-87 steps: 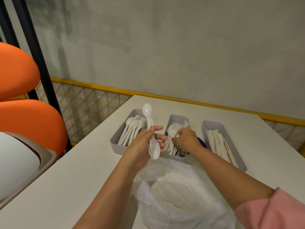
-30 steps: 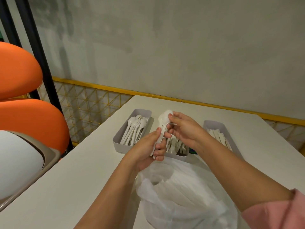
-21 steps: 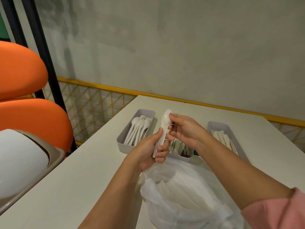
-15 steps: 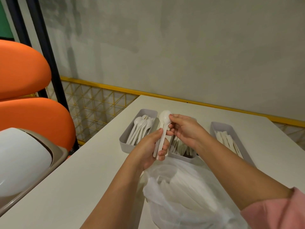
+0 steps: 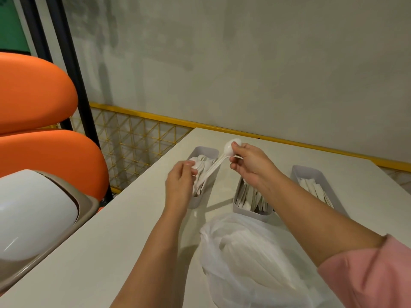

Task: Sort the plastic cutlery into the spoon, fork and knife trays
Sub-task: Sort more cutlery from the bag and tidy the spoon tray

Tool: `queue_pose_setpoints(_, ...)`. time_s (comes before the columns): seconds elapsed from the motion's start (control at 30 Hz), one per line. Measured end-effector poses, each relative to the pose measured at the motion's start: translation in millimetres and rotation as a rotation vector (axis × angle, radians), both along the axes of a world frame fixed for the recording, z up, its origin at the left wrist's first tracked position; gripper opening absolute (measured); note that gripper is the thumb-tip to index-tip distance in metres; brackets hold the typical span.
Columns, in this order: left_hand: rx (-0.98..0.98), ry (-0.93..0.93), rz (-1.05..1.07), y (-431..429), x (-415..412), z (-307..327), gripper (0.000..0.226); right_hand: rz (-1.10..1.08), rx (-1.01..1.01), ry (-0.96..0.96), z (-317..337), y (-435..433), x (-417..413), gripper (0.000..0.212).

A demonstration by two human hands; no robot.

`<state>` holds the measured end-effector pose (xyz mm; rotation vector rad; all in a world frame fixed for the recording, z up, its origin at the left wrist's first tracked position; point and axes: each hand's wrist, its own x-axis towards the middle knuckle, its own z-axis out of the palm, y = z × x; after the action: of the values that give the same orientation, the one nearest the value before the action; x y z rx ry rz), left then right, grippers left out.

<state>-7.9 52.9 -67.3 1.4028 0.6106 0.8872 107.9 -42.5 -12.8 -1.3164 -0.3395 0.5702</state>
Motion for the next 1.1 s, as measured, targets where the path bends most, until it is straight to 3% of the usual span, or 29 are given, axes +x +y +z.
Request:
queue_pose_setpoints(0.1,0.202,0.063,0.22,15,-5,-9,0.021,-0.047,-0.027,-0.009,-4,14,5,0.019)
queue_pose_setpoints(0.2,0.377,0.247,0.276,22,-5,-16,0.041,-0.052,-0.093,-0.041,-10,31,8,0.025)
queue_pose_setpoints(0.37,0.325,0.414,0.164,28,-5,-23,0.058,0.024,-0.231,-0.112,-21,57,7,0.03)
queue_pose_setpoints(0.77,0.239,0.385,0.162,32,-4,-25,0.058,0.064,-0.449,-0.282,-37,90,3,0.042)
queue_pose_setpoints(1.1,0.225,0.369,0.172,31,-5,-23,0.054,0.096,-0.493,-0.361,-26,66,-2,0.035)
